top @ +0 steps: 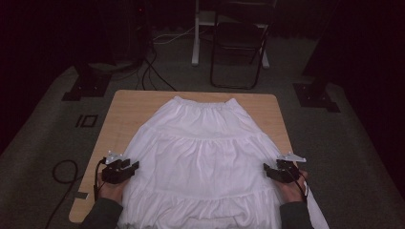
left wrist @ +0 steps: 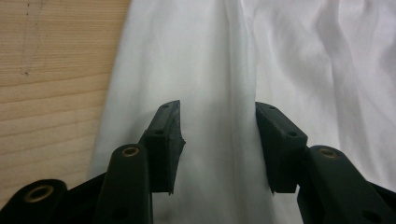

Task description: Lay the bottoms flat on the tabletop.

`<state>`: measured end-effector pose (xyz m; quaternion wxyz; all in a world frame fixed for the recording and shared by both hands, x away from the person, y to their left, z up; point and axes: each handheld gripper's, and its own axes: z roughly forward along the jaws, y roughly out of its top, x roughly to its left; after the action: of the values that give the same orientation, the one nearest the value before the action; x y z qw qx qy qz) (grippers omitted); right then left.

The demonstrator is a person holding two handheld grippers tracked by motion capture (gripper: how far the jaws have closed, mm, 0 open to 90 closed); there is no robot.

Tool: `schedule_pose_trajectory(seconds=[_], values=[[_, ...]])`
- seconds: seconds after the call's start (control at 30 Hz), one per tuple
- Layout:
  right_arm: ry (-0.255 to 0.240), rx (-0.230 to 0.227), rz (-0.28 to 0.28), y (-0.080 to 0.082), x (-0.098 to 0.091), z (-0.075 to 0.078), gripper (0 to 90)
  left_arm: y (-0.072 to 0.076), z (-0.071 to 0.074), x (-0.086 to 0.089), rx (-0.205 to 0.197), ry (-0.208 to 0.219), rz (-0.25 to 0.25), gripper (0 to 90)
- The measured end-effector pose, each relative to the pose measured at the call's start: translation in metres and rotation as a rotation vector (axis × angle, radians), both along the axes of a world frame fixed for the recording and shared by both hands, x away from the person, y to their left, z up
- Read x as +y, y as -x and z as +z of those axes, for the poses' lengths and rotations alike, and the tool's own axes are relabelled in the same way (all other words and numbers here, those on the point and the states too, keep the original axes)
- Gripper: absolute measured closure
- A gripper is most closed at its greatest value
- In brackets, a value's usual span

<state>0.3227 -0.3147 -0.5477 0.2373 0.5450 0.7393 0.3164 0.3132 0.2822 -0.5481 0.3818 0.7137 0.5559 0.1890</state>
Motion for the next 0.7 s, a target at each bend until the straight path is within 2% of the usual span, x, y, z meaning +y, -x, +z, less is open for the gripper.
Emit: schedule_pose_trajectory(seconds=[0.03, 0.07, 0.23, 0.33, 0.43, 0.47, 0.6, 0.7], values=[[0.000, 0.000, 0.000, 0.000, 0.000, 0.000, 37.6, 0.000, 0.000, 0.000, 0.000, 0.000, 0.000, 54.5], [0.000, -0.001, 0.005, -0.002, -0.001, 0.000, 37.6, -0.004, 0.000, 0.004, -0.005, -0.024, -0.001, 54.5], [0.004, 0.011, -0.005, -0.022, -0.011, 0.001, 37.5, -0.015, 0.001, 0.014, -0.011, -0.057, 0.011, 54.0], [0.007, 0.025, -0.015, -0.035, -0.015, 0.003, 37.1, -0.024, 0.001, 0.021, -0.015, -0.068, 0.025, 53.4], [0.011, 0.039, -0.022, -0.047, -0.019, 0.004, 36.9, -0.031, 0.001, 0.027, -0.018, -0.102, 0.049, 53.6], [0.012, 0.045, -0.028, -0.051, -0.020, 0.005, 36.8, -0.035, 0.001, 0.030, -0.018, -0.106, 0.063, 53.5], [0.017, 0.047, -0.045, -0.063, -0.024, 0.005, 36.3, -0.041, 0.001, 0.038, -0.013, -0.079, 0.101, 53.5], [0.013, 0.046, -0.055, -0.061, -0.023, 0.005, 36.2, -0.040, 0.001, 0.036, -0.016, -0.103, 0.096, 52.6]])
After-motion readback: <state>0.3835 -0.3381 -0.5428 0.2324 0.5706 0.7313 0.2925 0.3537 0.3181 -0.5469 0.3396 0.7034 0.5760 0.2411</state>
